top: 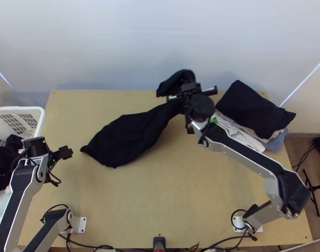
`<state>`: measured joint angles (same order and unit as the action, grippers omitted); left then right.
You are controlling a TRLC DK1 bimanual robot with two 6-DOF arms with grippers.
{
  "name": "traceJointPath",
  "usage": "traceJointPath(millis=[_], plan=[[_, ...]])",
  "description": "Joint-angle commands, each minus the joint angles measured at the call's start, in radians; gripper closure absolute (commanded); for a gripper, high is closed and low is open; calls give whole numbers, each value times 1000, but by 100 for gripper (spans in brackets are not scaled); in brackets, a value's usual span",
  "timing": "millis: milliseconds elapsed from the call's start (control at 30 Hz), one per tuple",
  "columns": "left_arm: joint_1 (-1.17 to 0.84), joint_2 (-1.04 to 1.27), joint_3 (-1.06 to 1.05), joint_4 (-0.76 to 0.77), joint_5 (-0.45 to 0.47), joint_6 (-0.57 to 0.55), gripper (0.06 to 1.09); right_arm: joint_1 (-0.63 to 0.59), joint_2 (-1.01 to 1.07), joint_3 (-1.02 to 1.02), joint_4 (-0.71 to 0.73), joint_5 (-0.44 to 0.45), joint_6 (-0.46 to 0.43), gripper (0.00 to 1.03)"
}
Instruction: Fold the t-shirt
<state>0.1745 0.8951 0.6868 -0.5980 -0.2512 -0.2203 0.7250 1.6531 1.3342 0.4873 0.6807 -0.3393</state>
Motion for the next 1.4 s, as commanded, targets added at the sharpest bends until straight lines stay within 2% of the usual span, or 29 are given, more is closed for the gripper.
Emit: traceJointPath(millis=[0,133,267,467,733,1000,1167,1300,1367], plan=[[-64,7,-1,76,13,-13,9,36,-107,54,0,-10,8,100],[-99,8,2,106,13,-24,9,114,-142,118,0,-113,-41,100],[-105,-8,0,107,13,-56,9,165,-136,267,0,-191,-90,100],[-105,-42,-21,121,13,-65,9,217,-101,484,0,-302,-89,100],[-107,-38,-3,142,13,-60,9,349,-72,625,2,-406,-90,100],[-129,-18,-1,162,15,-100,9,430,-9,787,-6,-454,-87,100],[-138,-16,-16,168,15,-113,9,439,22,829,-23,-457,-66,100],[-148,-12,-13,187,15,-120,9,389,14,648,-35,-403,-23,100],[-152,-8,-10,193,15,-125,9,321,-9,499,-30,-386,92,100]])
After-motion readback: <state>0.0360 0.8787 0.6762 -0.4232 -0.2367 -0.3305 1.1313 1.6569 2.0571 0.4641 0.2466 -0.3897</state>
